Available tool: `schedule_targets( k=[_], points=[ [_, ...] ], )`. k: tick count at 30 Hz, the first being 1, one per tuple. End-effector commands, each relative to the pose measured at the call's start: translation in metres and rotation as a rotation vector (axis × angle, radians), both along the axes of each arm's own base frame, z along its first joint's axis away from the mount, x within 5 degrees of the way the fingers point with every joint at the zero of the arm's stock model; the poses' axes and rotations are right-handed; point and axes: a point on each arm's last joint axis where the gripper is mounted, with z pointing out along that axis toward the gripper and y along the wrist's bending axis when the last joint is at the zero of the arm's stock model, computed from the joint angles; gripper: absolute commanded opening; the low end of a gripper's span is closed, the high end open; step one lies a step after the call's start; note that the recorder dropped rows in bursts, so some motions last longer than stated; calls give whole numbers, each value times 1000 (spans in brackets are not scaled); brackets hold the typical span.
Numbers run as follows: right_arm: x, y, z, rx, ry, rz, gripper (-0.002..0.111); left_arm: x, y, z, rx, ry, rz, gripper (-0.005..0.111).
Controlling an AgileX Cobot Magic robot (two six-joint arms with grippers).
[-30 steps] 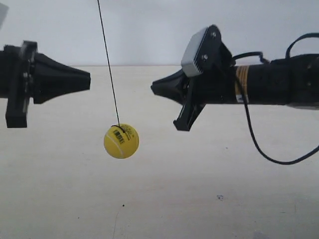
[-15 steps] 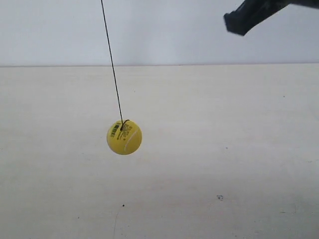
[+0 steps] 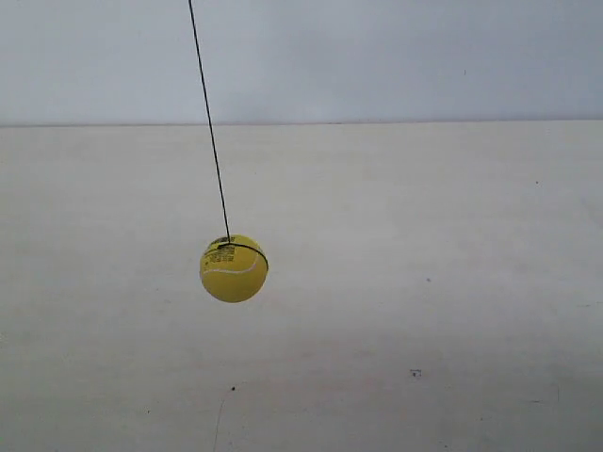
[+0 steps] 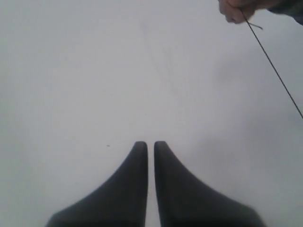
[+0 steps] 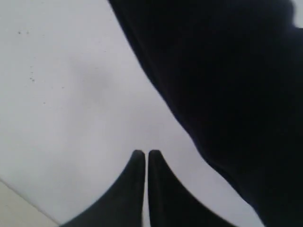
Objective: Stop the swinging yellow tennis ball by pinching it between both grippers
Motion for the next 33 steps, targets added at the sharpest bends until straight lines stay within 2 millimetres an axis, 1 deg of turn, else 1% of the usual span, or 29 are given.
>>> schedule_targets(
  k=[1, 3, 6, 8, 9, 10, 11, 12, 13, 15, 18, 24, 29, 33],
  points=[
    [-30, -17, -6, 47, -27, -47, 0, -38, 8, -16, -113, -113, 49, 5],
    [-45, -22, -12, 93, -43, -30, 0, -52, 9, -25, -146, -161, 56, 5],
    [-61, -27, -22, 191, -44, 18, 0, -45, 11, -32, -177, -127, 51, 5],
    [-66, -28, -37, 219, -24, 37, 0, -42, 9, -37, -175, -106, 26, 5],
    [-70, -28, -52, 210, -12, 42, 0, -37, 8, -42, -179, -83, 18, 5],
    [-71, -28, -59, 202, -6, 47, 0, -36, 8, -45, -182, -74, 18, 5],
    [-74, -25, -67, 193, -16, 92, 0, -32, 9, -49, -182, -57, 19, 5],
    [-76, -22, -70, 188, -27, 127, 0, -31, 9, -51, -182, -51, 20, 5],
    [-79, -18, -71, 181, -48, 187, 0, -29, 9, -53, -183, -42, 21, 5],
    [-79, -16, -72, 202, -39, 212, 0, -28, 9, -55, -183, -36, 21, 5],
    [-79, -15, -76, 213, -23, 221, 0, -27, 9, -56, -183, -34, 21, 5],
    [-82, -12, -74, 223, -38, 278, 0, -27, 9, -56, -183, -34, 21, 5],
    [-82, -11, -74, 316, 8, 311, 0, -28, 6, -56, -170, -31, 0, 5],
    [-82, -11, -74, 318, 9, 312, 0, -28, 6, -56, -168, -31, -3, 5]
  ],
)
